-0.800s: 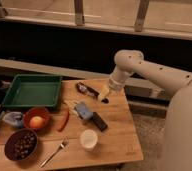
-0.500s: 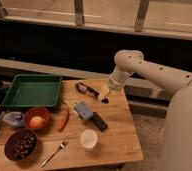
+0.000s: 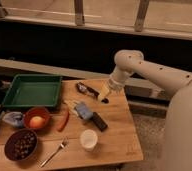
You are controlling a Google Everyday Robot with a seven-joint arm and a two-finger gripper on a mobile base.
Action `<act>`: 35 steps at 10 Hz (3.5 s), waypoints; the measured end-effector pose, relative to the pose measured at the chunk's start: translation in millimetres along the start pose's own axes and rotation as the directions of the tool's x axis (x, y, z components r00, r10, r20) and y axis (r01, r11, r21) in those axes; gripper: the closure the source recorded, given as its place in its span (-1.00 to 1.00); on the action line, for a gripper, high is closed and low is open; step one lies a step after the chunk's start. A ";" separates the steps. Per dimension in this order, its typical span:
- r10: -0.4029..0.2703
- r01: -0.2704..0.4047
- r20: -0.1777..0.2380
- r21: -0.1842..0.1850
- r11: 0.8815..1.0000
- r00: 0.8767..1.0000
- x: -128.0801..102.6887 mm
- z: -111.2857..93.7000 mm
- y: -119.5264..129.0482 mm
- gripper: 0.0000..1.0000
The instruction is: Wipe table surface with eraser
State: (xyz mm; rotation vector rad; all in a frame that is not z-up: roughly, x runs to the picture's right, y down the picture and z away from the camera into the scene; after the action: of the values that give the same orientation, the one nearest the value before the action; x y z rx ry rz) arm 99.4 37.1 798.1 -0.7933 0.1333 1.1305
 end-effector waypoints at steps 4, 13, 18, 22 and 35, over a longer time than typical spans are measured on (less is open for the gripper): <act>0.000 0.000 0.000 0.000 1.000 1.000 0.0 0.1 0.0 -0.52; -0.002 0.002 -0.010 -0.004 1.000 1.000 3.7 3.8 0.2 -0.52; 0.013 -0.013 -0.063 -0.002 1.000 0.998 41.3 26.9 -10.5 -0.52; -0.020 0.028 -0.128 0.063 0.998 0.992 62.8 53.9 7.3 -0.52; -0.060 0.073 -0.208 0.059 0.996 0.976 83.7 124.2 54.5 -0.52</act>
State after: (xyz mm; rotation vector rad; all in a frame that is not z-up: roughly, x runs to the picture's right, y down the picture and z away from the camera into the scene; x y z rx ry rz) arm 55.2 188.6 821.3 -0.8490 0.3138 0.9741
